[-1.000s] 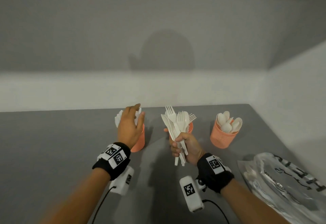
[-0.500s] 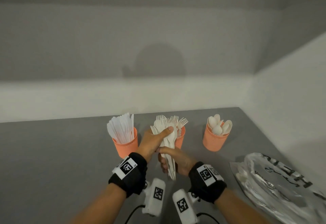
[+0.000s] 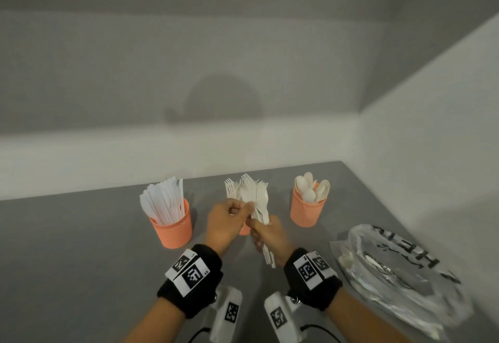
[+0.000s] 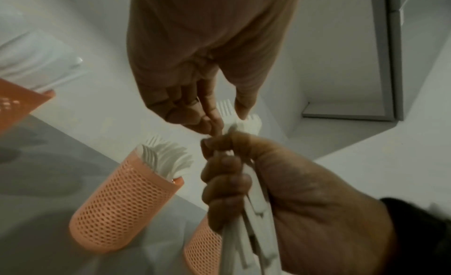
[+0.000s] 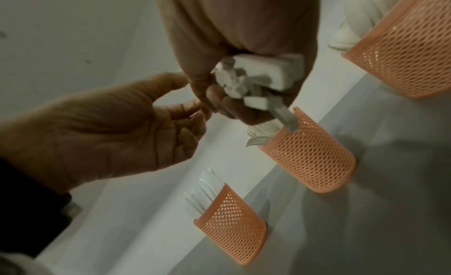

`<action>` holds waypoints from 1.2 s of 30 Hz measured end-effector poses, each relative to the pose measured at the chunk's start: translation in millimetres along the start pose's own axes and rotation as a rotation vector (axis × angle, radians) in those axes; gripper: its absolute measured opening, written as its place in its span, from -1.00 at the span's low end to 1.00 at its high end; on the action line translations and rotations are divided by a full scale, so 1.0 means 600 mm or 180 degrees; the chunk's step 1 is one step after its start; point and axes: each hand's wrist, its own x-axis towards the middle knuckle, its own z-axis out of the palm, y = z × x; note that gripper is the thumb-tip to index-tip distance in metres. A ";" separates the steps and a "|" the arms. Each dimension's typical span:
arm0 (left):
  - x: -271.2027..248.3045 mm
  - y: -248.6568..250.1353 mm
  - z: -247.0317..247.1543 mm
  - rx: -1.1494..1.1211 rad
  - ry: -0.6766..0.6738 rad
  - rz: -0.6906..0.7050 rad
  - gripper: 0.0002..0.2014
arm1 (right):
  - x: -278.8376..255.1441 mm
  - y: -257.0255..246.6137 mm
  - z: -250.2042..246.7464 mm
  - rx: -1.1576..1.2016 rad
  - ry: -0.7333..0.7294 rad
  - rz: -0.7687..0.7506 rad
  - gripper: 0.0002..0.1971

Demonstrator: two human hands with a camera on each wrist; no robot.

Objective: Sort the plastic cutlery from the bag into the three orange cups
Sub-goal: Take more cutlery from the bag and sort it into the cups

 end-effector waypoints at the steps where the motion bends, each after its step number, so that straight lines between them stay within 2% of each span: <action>1: -0.001 -0.001 0.009 -0.0016 -0.0045 -0.0020 -0.80 | -0.003 -0.001 -0.002 -0.0007 -0.0059 -0.0008 -0.74; 3: -0.002 0.001 0.019 -0.0096 -0.0104 -0.0103 -0.77 | -0.010 -0.004 -0.007 0.0089 -0.0184 0.0008 -0.73; 7: -0.003 0.011 0.022 -0.0491 -0.0365 -0.0556 -0.79 | -0.020 -0.003 -0.026 0.0290 -0.0416 -0.0016 -0.80; 10: -0.002 0.017 0.022 -0.0548 -0.0288 -0.0616 -0.85 | -0.024 0.002 -0.036 0.0538 -0.0475 0.0001 -0.78; 14: 0.009 0.027 0.018 -0.1152 0.0057 -0.0525 -0.82 | -0.018 0.011 -0.049 0.0752 -0.0182 0.0090 -0.73; 16: 0.012 0.031 0.018 -0.1156 0.0163 -0.0396 -0.74 | -0.016 0.015 -0.054 0.0707 0.0094 0.0079 -0.75; 18: 0.008 0.031 0.026 -0.0952 0.0205 -0.0421 -0.77 | -0.012 0.018 -0.057 0.0570 0.0315 -0.0062 -0.79; 20: -0.003 0.029 0.042 -0.0668 0.0052 -0.0455 -0.95 | -0.008 0.020 -0.057 0.0294 0.0485 -0.0254 -0.80; 23: -0.013 0.017 0.074 -0.0135 -0.0305 -0.0345 -0.88 | -0.005 0.024 -0.052 -0.0101 0.0661 -0.0429 -0.79; 26: -0.016 0.012 0.095 -0.0007 -0.0369 -0.0426 -0.89 | -0.009 0.026 -0.046 -0.0146 0.0627 -0.0463 -0.70; 29: -0.017 0.015 0.098 0.0014 -0.0604 -0.0494 -0.90 | -0.019 0.015 -0.051 -0.0092 0.0644 -0.0355 -0.79; 33: -0.017 0.023 0.099 -0.0223 -0.0800 -0.0727 -0.82 | -0.038 0.002 -0.064 0.0296 0.0309 -0.0186 -0.76; 36: -0.018 0.028 0.102 -0.0337 -0.0855 -0.0723 -0.77 | -0.037 0.001 -0.069 0.1116 0.0086 0.0145 -0.74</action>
